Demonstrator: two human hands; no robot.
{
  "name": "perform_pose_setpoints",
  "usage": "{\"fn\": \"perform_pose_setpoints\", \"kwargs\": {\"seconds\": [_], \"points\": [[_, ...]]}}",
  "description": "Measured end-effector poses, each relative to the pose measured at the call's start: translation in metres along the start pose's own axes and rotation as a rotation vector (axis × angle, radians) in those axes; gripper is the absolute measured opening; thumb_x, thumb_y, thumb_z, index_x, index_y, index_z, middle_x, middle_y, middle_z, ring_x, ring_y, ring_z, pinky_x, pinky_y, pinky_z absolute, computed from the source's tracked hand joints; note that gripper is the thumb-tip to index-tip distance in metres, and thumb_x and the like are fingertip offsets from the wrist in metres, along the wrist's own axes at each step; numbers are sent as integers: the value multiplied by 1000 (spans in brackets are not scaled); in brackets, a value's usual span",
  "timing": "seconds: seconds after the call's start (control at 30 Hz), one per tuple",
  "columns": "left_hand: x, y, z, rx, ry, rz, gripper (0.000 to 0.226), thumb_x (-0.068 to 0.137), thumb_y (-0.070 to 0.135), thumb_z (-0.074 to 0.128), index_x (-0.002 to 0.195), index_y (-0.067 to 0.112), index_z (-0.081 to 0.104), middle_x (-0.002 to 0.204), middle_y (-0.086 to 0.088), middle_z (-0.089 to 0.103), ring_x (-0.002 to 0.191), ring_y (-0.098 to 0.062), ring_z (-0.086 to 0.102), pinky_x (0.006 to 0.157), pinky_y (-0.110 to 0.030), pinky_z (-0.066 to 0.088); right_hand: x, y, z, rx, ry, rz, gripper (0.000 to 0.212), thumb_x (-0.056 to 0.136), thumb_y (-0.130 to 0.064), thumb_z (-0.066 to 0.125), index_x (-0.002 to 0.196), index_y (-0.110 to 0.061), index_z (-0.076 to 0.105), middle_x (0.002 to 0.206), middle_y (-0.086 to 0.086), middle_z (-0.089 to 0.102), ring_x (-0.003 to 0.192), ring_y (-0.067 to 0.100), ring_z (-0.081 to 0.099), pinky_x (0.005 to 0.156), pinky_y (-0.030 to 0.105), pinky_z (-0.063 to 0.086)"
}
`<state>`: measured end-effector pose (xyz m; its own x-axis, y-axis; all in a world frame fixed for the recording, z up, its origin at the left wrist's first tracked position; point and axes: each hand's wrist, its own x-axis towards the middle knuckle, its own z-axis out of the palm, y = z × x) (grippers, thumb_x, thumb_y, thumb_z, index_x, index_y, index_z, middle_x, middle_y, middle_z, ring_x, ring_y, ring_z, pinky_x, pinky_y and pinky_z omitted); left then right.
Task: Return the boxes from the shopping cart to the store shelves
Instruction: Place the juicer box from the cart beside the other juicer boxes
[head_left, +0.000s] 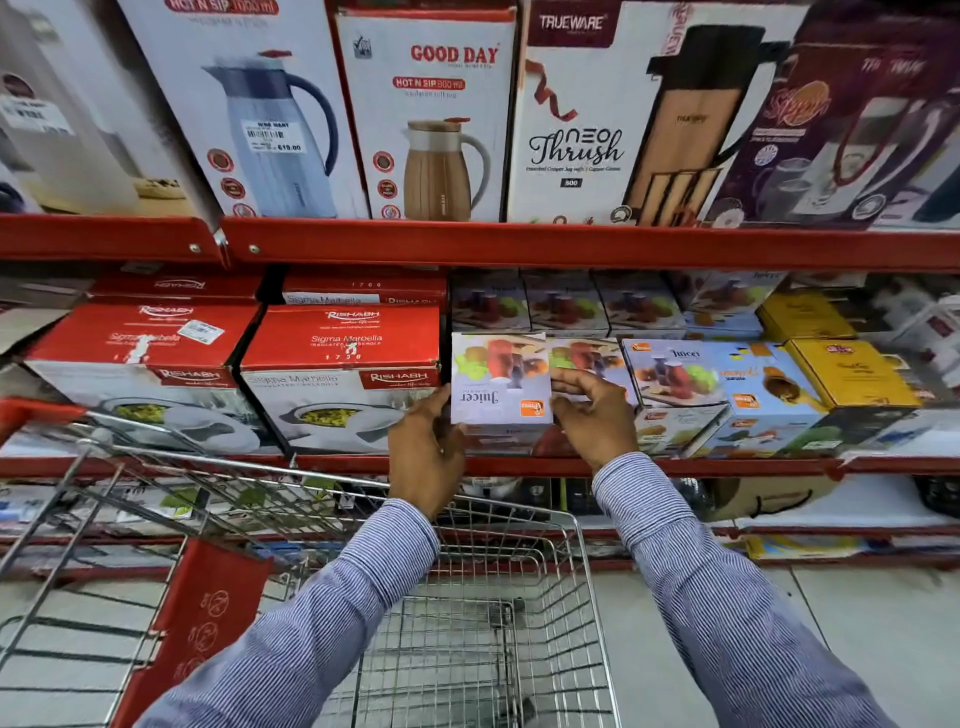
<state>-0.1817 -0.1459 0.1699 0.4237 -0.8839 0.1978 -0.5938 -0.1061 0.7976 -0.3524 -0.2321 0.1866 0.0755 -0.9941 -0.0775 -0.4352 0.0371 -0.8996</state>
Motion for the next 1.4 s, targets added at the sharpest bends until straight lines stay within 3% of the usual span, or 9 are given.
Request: {"fn": "perform_pose_setpoints", "kwargs": {"seconds": [0.07, 0.27, 0.37, 0.47, 0.63, 0.77, 1.0, 1.2, 1.4], "points": [[3, -4, 4, 5, 2, -13, 56, 84, -5, 63, 136, 16, 58, 118, -5, 72, 93, -5, 57, 77, 12, 28, 5, 2, 1, -15, -8, 6, 29, 86, -9, 63, 113, -20, 69, 106, -3, 70, 96, 14, 65, 91, 36, 56], [13, -6, 14, 24, 55, -57, 47, 86, 3, 66, 130, 17, 63, 112, -3, 76, 88, -7, 66, 83, -13, 45, 16, 1, 8, -81, -39, -3, 33, 87, -8, 63, 119, -13, 67, 114, 3, 71, 100, 14, 66, 87, 20, 48], [16, -9, 18, 19, 52, -73, 45, 85, 2, 67, 128, 15, 64, 112, -6, 76, 94, -15, 72, 80, -8, 44, 20, -4, 11, -266, -87, -25, 36, 88, -13, 61, 124, -8, 65, 123, 8, 69, 110, 21, 65, 98, 25, 46], [19, -13, 21, 89, 40, -67, 34, 89, 4, 62, 122, 13, 69, 102, -11, 78, 73, -9, 66, 71, -8, 45, 21, -8, 17, -458, -181, -74, 39, 90, -20, 58, 126, -7, 63, 131, 12, 62, 112, 26, 64, 105, 34, 46], [23, -11, 26, 104, -51, -30, 40, 91, 11, 57, 131, 10, 62, 106, -13, 77, 79, -23, 73, 81, -30, 60, 26, -16, 18, -761, -223, -186, 16, 87, -23, 54, 94, -12, 63, 110, 17, 54, 94, 35, 61, 81, 34, 50], [19, -15, 27, 133, -60, -3, 46, 88, 14, 62, 134, 13, 59, 95, -11, 78, 56, -7, 58, 68, -17, 53, 41, -16, 11, -862, -244, -233, 42, 84, -37, 59, 121, -16, 62, 122, 12, 53, 114, 32, 54, 91, 39, 50], [18, -24, 29, 66, -22, -37, 43, 91, 16, 57, 134, 18, 58, 83, -7, 77, 72, -20, 73, 69, -30, 62, 83, -22, 2, -1128, -405, -391, 109, 58, -81, 59, 143, -19, 33, 149, 9, 40, 134, 33, 35, 105, 52, 37], [23, -28, 33, 38, -37, -84, 42, 94, 12, 55, 135, 20, 58, 94, -8, 78, 80, -21, 73, 80, -35, 62, 99, -22, 4, -1177, -462, -447, 129, 41, -91, 54, 144, -17, 31, 149, 9, 40, 132, 34, 35, 108, 56, 35], [25, -28, 34, 55, 36, -84, 35, 97, 12, 53, 130, 17, 63, 101, -7, 79, 71, -19, 73, 81, -35, 62, 105, -18, 5, -1160, -445, -502, 133, 35, -95, 52, 142, -18, 32, 145, 5, 43, 126, 31, 39, 106, 53, 37]]}}
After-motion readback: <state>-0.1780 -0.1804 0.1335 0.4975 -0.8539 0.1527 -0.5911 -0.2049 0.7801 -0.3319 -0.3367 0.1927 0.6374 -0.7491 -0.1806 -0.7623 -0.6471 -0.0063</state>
